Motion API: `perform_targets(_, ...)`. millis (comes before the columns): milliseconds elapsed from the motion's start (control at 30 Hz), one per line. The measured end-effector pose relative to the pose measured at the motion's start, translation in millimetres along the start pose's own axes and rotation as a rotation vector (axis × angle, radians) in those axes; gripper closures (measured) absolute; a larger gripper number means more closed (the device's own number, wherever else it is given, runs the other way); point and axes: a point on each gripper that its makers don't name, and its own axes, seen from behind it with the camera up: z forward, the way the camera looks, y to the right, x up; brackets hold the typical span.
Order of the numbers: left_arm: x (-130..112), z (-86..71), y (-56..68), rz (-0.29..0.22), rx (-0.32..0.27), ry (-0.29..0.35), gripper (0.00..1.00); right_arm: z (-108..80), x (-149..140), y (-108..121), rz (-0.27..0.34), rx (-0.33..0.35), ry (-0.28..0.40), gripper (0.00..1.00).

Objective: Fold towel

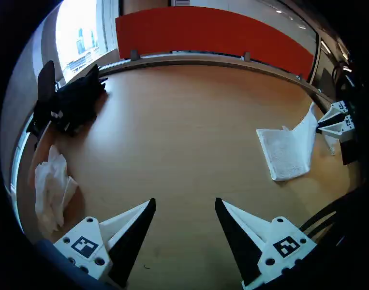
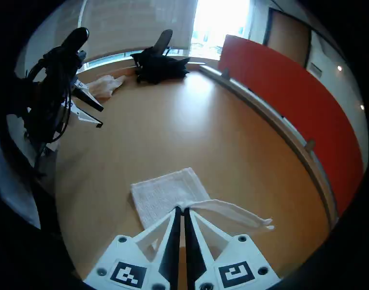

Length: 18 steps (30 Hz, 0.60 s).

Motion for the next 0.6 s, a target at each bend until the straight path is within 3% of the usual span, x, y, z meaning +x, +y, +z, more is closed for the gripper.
perform_targets(567,-7,-14.4,-19.9,-0.049,0.036,0.011,0.09,38.6,-4,-39,-0.057,0.115,-0.059,0.95)
perform_targets(600,-8,-14.8,-20.7,-0.050,0.038,0.010,0.09,39.4,-5,-39,-0.057,0.117,-0.063,0.91)
